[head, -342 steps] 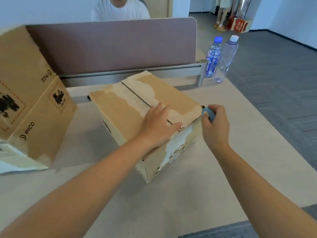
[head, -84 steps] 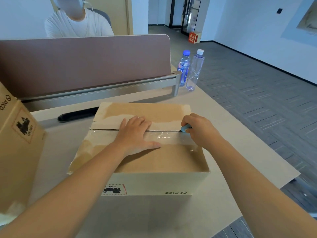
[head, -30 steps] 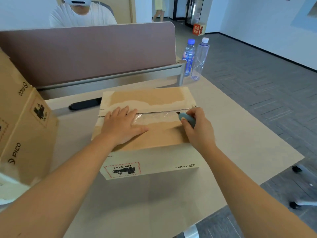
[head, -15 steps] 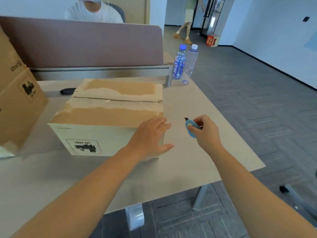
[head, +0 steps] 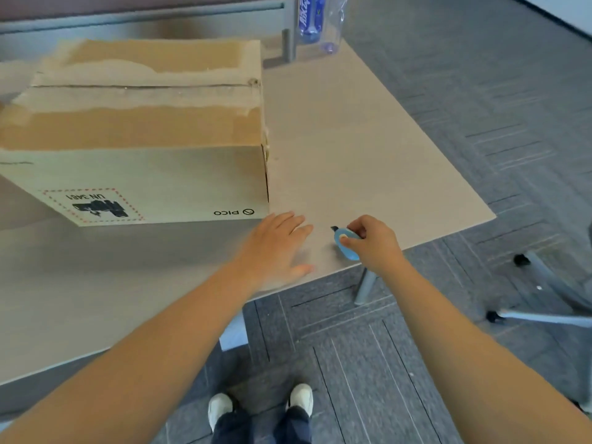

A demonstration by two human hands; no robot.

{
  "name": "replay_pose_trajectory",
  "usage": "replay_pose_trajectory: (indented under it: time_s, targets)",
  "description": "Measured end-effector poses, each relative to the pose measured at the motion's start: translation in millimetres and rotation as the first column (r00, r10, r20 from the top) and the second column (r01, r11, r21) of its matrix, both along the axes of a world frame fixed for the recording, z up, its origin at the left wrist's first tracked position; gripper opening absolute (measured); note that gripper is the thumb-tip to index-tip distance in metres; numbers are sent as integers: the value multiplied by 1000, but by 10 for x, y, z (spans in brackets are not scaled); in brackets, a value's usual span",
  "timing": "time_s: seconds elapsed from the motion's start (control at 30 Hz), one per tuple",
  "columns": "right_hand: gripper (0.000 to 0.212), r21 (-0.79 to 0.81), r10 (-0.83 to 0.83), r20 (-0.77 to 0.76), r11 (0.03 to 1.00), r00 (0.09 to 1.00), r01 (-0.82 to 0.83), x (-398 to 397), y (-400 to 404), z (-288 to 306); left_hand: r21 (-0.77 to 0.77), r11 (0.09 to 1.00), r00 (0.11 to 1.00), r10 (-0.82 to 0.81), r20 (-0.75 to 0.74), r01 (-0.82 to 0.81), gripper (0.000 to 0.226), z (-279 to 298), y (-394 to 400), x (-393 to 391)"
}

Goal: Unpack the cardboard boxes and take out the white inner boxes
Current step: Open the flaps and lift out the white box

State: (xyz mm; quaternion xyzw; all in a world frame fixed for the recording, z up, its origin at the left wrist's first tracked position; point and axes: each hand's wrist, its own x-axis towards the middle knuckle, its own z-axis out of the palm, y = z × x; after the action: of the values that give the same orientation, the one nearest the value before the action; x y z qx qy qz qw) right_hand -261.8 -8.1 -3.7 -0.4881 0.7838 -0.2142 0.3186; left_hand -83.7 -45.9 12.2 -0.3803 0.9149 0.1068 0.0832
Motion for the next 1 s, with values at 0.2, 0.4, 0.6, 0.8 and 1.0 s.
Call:
replay_pose_trajectory:
  time_s: [0.2,0.4,0.6,0.8,1.0]
  targets:
    - [29,-1,11,-122,1000,993,-11,-28,6,-163,84,995,999,47,20,-48,70,-113,26,32]
    - [42,13,42,-228,999,973,-40,-67,-38,-36,96,993,994,71,-82,-63,65,17,29,39]
    - [41,-90,50,-240,993,970,-73,-38,-237,497,34,998,981,57,-188,-51,62,504,-8,-19]
    - [40,-220,132,-219,959,967,-180,306,-622,1089,-137,982,951,81,-297,-126,60,1104,-189,214]
    - [40,-231,201,-174,944,964,-238,738,-992,1307,-163,938,931,259,-255,-306,65,1299,-540,836]
